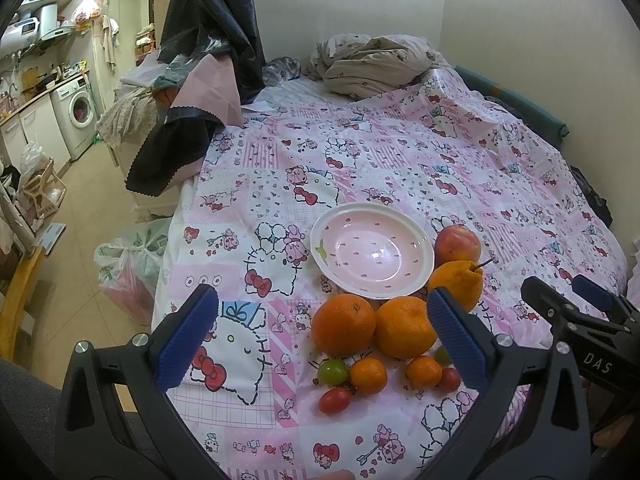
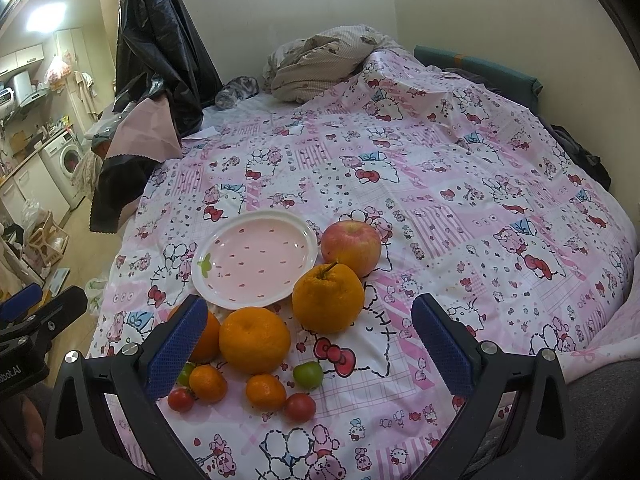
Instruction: Organize fruits
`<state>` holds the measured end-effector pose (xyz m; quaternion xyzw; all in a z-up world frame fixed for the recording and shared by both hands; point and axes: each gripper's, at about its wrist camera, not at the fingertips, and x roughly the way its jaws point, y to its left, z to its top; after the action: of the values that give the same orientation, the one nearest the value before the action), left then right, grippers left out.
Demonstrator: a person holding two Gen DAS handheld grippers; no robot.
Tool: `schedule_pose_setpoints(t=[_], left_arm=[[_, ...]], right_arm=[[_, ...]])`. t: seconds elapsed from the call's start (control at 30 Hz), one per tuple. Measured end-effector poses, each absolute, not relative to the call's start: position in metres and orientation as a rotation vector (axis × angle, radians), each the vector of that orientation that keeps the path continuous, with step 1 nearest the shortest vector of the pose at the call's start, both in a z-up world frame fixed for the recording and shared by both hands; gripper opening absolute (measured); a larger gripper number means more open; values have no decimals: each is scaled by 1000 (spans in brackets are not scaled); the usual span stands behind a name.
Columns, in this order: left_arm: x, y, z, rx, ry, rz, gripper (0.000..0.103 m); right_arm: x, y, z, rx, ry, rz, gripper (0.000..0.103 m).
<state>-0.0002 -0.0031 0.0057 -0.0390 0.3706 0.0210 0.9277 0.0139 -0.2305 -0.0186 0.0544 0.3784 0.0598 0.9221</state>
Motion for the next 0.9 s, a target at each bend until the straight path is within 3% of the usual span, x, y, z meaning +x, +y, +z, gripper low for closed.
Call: schedule_pose_setpoints(t=[0.9], left_arm=[[0,-4,8,-81,753,46,103]], right_arm=[[14,-230,-19,109,778,125,103]])
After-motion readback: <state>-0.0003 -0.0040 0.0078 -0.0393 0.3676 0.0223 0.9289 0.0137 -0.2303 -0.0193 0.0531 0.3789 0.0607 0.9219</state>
